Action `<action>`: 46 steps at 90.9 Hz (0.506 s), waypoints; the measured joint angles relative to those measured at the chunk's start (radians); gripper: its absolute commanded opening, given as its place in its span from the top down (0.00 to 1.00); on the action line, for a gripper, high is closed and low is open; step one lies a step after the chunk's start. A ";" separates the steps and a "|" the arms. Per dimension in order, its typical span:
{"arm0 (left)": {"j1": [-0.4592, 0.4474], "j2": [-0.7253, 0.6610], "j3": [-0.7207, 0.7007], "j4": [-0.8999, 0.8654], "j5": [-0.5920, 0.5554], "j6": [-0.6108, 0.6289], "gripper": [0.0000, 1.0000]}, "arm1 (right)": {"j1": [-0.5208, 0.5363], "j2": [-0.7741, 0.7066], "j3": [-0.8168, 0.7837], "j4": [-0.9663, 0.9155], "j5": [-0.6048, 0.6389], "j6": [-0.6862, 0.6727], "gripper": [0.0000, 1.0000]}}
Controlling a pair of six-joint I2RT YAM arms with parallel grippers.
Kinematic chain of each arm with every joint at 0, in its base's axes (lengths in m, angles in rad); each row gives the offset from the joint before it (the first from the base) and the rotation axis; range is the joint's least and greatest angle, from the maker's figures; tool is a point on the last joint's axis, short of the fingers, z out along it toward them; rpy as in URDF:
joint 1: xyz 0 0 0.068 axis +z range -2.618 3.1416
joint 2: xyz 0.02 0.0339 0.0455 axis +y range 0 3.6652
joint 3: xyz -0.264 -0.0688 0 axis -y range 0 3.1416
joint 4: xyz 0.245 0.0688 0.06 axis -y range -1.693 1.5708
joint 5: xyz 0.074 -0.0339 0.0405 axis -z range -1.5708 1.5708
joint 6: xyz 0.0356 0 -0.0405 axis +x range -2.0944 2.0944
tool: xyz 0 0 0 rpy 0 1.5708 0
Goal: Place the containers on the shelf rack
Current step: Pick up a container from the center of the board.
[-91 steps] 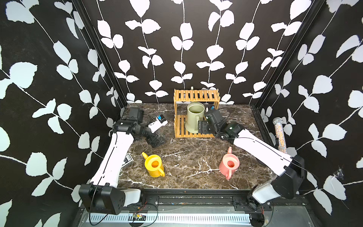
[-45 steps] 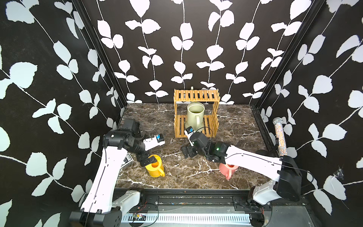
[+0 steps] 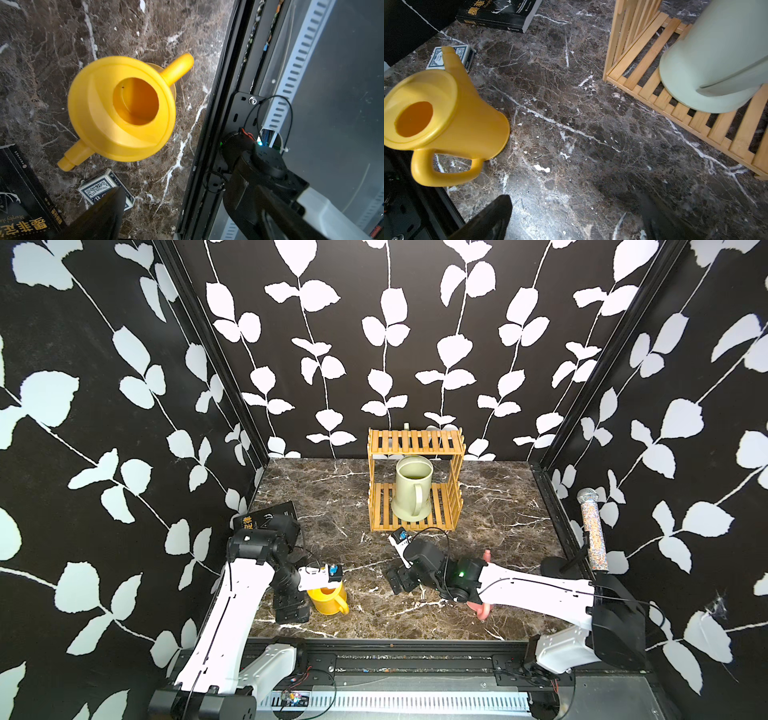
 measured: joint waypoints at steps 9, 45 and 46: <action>0.000 -0.015 -0.023 0.023 -0.035 0.019 0.02 | 0.000 -0.021 -0.019 0.007 0.019 0.000 0.01; 0.000 0.040 -0.161 0.293 -0.069 0.037 0.02 | 0.000 -0.049 -0.033 0.026 0.053 0.000 0.01; 0.000 0.041 -0.164 0.301 -0.067 0.037 0.02 | 0.000 -0.049 -0.034 0.027 0.054 0.000 0.01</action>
